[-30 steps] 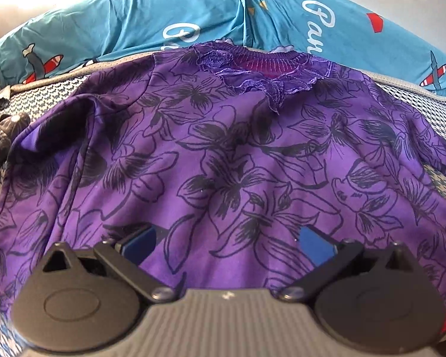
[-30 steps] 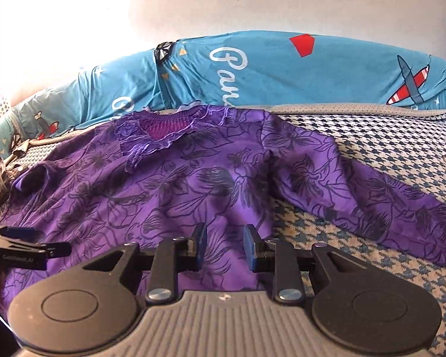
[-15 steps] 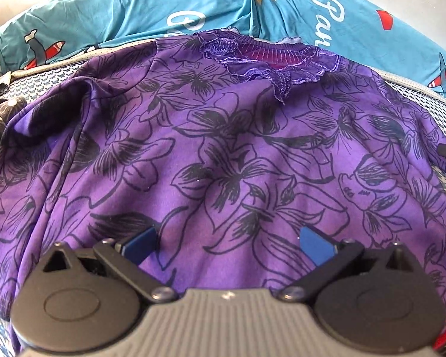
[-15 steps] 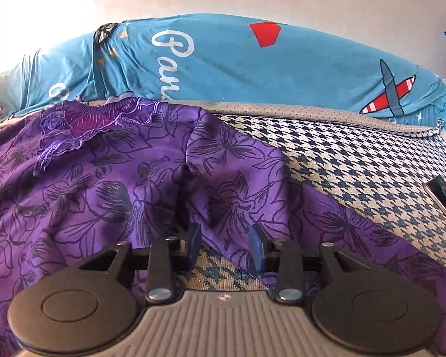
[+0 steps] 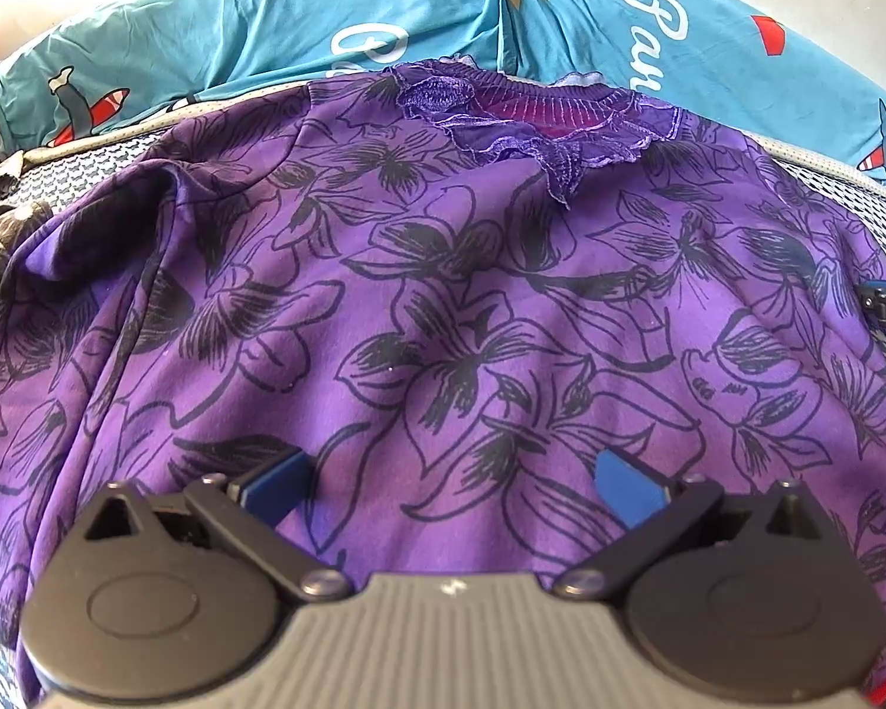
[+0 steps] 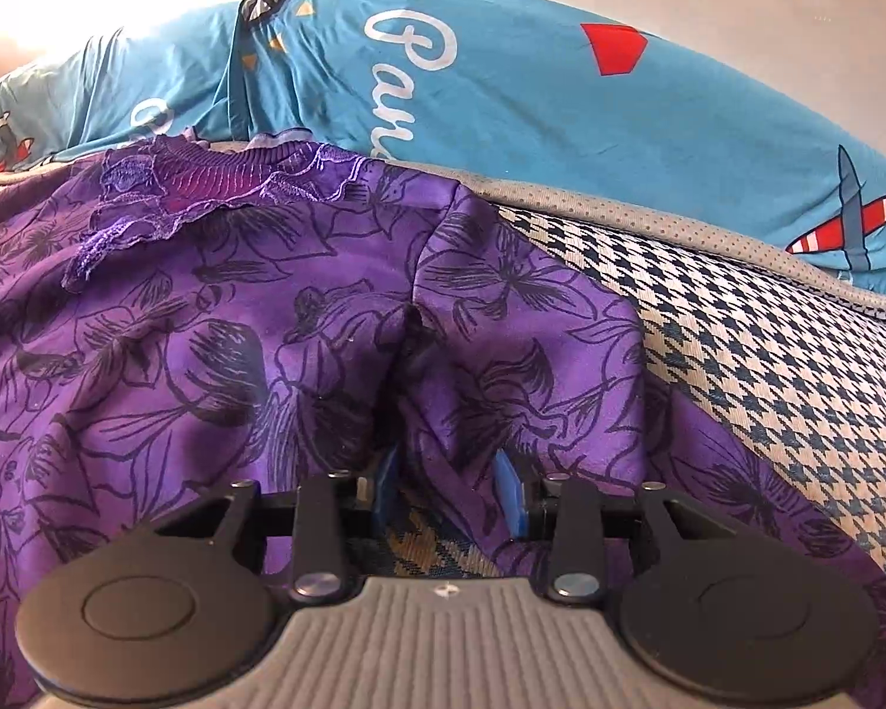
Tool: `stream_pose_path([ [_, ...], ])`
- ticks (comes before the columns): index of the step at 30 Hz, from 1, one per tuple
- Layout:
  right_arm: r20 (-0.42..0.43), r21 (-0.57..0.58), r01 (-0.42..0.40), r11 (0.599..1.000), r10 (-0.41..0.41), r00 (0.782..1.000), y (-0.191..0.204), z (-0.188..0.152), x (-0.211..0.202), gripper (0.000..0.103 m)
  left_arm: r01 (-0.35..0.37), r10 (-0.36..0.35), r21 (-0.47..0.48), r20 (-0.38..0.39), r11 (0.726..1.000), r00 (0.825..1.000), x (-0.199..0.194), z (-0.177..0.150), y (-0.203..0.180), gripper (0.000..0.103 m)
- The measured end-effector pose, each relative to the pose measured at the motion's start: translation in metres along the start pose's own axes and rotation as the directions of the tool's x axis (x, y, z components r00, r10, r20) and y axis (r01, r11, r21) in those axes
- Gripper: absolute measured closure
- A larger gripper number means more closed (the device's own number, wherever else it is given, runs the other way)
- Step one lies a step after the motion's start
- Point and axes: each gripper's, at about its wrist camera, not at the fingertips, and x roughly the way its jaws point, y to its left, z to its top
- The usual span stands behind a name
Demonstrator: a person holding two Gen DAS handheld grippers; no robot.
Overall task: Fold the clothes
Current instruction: 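Grasp the purple top's sleeve with the right gripper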
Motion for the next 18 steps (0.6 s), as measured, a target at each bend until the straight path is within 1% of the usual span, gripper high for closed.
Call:
stream_pose_path([
  [3,0.012,0.0,0.018,1.0,-0.018,1.0,0.001,0.002,0.004,0.068,-0.004,0.004,0.003,0.002,1.0,1.0,0.001,0.0,-0.001,0.0],
  [5,0.019,0.023,0.015,1.0,-0.015,1.0,-0.001,0.004,0.006,0.071,-0.006,0.006,0.007,0.003,1.0,1.0,0.002,0.0,-0.001,0.0],
  [6,0.022,0.029,0.012,0.999,-0.013,1.0,-0.001,0.005,0.007,0.081,-0.008,0.008,0.011,0.004,1.0,1.0,0.002,0.001,-0.001,0.0],
  [7,0.027,0.034,0.009,0.999,-0.01,1.0,-0.001,0.006,0.007,0.094,-0.01,0.01,0.014,0.004,1.0,1.0,0.002,0.001,-0.002,0.0],
  [8,0.03,0.041,0.023,0.999,-0.025,0.999,-0.002,0.006,0.007,0.097,-0.011,0.011,0.017,0.004,1.0,1.0,0.003,0.001,-0.002,0.0],
  [11,0.052,0.094,0.076,0.993,-0.081,0.995,-0.01,0.01,0.005,0.099,-0.01,0.01,0.017,0.003,1.0,1.0,0.003,0.001,-0.002,0.0],
  [15,0.1,0.168,0.13,0.977,-0.148,0.984,-0.024,0.017,-0.002,0.099,-0.003,0.003,0.024,0.002,1.0,1.0,0.003,0.001,-0.002,0.0],
  [18,0.096,0.188,0.171,0.967,-0.191,0.977,-0.028,0.019,0.001,0.1,0.019,-0.02,0.037,0.002,0.999,1.0,0.001,0.002,-0.004,0.0],
])
